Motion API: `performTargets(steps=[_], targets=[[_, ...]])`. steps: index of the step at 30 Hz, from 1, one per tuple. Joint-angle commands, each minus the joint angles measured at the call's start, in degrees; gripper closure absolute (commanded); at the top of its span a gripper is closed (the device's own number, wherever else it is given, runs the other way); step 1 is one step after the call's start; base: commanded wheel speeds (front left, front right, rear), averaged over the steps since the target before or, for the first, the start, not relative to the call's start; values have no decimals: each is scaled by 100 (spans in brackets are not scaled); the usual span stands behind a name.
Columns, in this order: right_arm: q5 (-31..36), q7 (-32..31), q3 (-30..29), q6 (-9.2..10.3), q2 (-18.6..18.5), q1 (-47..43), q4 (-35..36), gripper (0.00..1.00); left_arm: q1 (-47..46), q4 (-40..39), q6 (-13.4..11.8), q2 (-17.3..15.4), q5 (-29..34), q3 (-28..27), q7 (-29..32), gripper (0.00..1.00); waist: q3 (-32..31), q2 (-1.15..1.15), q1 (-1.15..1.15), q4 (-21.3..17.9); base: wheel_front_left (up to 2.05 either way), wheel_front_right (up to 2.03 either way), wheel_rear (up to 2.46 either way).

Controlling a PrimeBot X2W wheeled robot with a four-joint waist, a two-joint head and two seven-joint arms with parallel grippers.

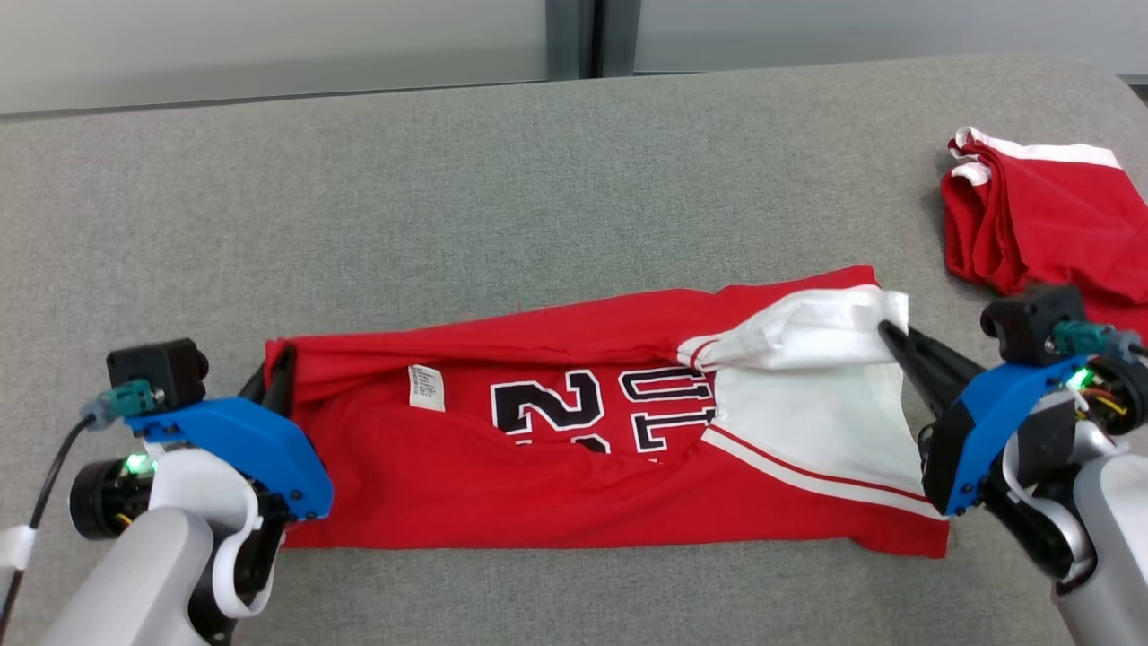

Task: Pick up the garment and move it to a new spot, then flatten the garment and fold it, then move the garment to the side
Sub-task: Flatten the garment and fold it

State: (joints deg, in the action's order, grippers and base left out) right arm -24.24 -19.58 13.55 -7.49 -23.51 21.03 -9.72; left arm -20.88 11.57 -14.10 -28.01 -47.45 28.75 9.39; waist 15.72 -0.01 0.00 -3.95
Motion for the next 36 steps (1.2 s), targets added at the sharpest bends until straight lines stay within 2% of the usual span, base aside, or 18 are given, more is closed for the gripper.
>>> performTargets(steps=[1,13,14,15,16,17,27,31,36], targets=[[25,32,-55,-1,63,-175,67,100,101,12,-6,32,-31,14,-47,100,-4,1,0,11,0,0,0],[154,276,-443,-1,409,-899,254,100,542,-43,-74,230,-200,-225,-662,100,-72,1,0,-31,0,0,0],[148,308,-473,-1,451,-944,226,92,613,-91,-75,247,-222,-258,-739,80,-86,1,0,-35,0,0,0],[160,353,-512,-1,484,-989,212,72,678,-160,-74,255,-234,-279,-812,62,-97,1,0,-35,0,0,0],[178,378,-550,-1,523,-1048,187,38,748,-212,-89,268,-248,-304,-871,16,-114,1,0,-32,0,0,0],[201,429,-594,-1,571,-1104,174,0,830,-284,-94,280,-257,-314,-921,0,-125,1,0,-29,0,0,0],[312,618,-1180,-1,840,-1659,82,0,1693,-841,-219,304,-430,-287,-1069,0,-274,1,0,50,0,0,0],[317,585,-1471,-1,925,-1802,140,0,1948,-998,-377,273,-422,-405,-1261,0,-392,1,0,86,0,0,0],[289,525,-1794,-1,1027,-1847,275,0,1991,-1067,-577,404,-275,-585,-1722,0,-583,1,0,161,0,0,0]])
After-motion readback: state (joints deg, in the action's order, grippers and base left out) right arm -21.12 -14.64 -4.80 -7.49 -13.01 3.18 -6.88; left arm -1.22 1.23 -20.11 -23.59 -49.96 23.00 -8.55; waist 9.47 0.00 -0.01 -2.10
